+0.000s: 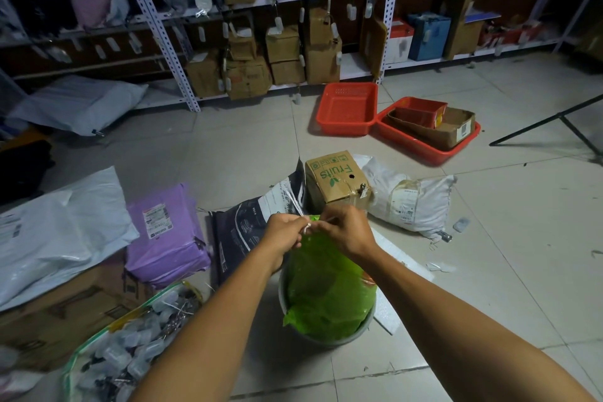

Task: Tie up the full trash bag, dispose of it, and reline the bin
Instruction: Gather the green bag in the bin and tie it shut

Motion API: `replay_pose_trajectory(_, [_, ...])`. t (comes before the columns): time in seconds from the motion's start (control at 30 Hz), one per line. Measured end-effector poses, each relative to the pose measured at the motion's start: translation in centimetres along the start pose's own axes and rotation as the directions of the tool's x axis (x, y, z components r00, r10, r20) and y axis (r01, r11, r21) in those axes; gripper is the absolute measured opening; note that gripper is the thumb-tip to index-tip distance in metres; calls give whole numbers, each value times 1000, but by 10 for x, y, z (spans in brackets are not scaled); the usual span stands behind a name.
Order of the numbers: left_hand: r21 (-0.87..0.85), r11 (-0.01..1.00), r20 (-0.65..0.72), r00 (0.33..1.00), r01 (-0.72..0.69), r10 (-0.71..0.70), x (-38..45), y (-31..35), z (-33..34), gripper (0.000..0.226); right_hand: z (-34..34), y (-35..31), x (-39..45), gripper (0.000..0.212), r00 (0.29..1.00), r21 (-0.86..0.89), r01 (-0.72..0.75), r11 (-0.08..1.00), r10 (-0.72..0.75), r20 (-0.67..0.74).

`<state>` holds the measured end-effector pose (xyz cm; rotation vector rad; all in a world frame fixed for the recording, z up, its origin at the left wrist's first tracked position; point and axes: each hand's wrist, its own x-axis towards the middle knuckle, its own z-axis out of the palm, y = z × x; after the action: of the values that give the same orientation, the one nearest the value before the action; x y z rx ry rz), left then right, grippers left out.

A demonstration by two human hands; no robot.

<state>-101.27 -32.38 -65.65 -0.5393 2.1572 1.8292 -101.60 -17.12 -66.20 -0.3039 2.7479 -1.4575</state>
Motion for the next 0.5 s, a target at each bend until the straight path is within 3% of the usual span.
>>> replay_pose_trajectory(0.3, [31, 1000, -2, 1000, -7, 8, 0, -3, 0, 17, 5, -1, 2, 19, 991, 183, -126, 975, 116, 63])
replay_pose_trajectory(0.5, [19, 999, -9, 999, -31, 31, -3, -5, -2, 26, 12, -3, 1, 16, 992, 188, -124, 974, 122, 18])
